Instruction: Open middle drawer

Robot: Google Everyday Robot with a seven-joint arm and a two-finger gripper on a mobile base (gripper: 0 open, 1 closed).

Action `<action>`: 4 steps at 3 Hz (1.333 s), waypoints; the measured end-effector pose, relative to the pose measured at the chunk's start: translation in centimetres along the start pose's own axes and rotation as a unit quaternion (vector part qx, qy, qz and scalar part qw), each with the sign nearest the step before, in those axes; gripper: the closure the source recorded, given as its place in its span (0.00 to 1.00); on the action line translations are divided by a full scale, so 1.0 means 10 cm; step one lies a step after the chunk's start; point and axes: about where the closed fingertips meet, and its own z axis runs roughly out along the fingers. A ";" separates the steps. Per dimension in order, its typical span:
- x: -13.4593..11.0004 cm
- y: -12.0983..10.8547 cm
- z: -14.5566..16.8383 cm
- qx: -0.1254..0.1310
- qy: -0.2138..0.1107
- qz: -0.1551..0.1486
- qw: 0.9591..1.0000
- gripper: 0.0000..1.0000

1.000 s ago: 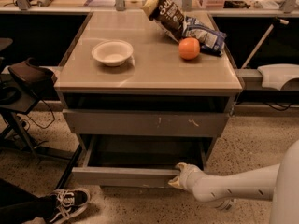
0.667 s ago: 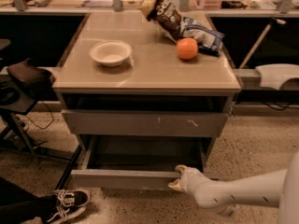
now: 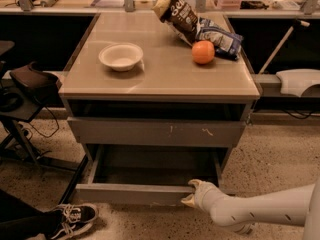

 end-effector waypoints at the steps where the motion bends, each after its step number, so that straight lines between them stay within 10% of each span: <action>1: -0.03 -0.01 -0.02 0.000 0.000 0.000 1.000 1.00; 4: 0.07 0.23 -0.16 -0.007 -0.006 0.011 1.000 1.00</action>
Offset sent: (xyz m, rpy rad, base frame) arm -0.3940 -0.1709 -0.1900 0.1905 -0.0527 -0.0591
